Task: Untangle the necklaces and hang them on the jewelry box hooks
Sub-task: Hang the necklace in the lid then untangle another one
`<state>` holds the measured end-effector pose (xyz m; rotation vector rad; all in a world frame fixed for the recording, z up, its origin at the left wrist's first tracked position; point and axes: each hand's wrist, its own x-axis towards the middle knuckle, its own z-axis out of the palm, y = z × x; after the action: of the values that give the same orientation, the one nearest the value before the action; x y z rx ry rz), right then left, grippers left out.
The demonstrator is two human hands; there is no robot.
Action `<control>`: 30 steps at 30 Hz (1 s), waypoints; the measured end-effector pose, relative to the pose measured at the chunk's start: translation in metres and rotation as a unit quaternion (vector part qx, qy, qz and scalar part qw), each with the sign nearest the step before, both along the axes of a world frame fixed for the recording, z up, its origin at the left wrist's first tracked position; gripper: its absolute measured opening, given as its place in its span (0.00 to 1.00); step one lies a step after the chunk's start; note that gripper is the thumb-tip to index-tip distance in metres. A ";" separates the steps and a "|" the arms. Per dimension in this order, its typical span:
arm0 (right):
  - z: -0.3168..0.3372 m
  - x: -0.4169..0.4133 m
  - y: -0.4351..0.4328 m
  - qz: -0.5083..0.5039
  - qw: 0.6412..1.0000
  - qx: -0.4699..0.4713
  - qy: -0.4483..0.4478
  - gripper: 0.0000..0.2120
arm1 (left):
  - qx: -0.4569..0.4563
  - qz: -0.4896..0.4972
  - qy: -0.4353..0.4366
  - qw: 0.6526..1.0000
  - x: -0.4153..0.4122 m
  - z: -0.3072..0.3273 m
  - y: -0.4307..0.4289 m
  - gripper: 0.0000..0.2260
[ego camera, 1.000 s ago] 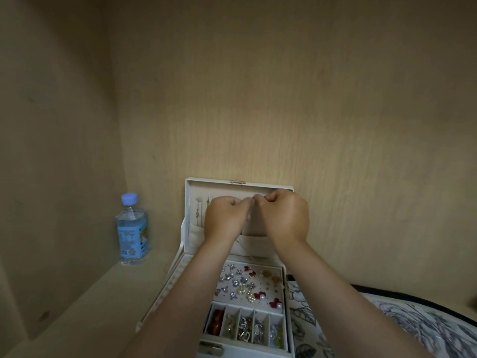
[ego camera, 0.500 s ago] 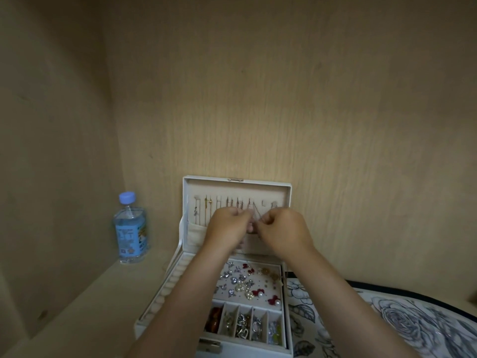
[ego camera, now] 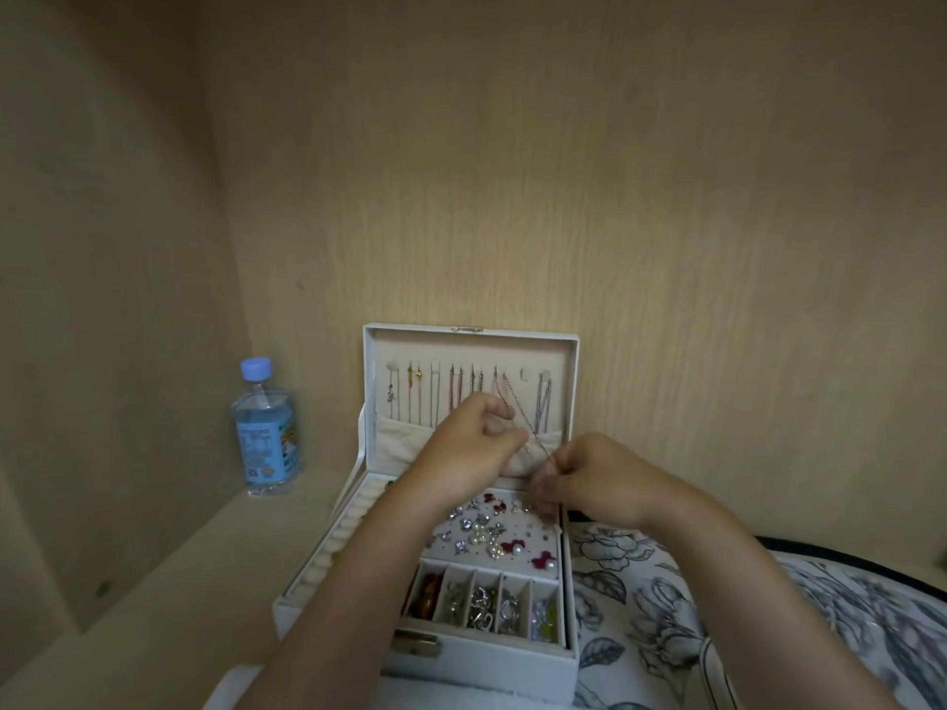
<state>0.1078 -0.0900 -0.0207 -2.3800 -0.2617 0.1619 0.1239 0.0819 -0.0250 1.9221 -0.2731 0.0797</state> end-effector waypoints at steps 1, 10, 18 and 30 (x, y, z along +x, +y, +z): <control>0.001 0.000 -0.007 -0.007 0.999 -0.033 0.001 0.13 | 0.016 -0.003 -0.004 1.000 0.001 -0.001 0.000 0.07; 0.020 -0.011 -0.023 -0.018 0.999 0.026 -0.035 0.14 | 0.063 -0.109 0.047 0.991 -0.009 -0.009 -0.016 0.07; 0.026 -0.005 -0.006 -0.055 0.971 0.196 -0.123 0.06 | 0.007 -0.140 0.060 0.988 -0.011 -0.005 -0.013 0.05; -0.001 0.004 0.017 0.005 0.981 0.174 -0.086 0.05 | -0.009 -0.099 -0.048 0.994 -0.004 0.013 0.015 0.04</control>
<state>0.1117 -0.0730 -0.0214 -2.0453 -0.3528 -0.0824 0.1194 0.0972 -0.0122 1.8660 -0.5238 0.0415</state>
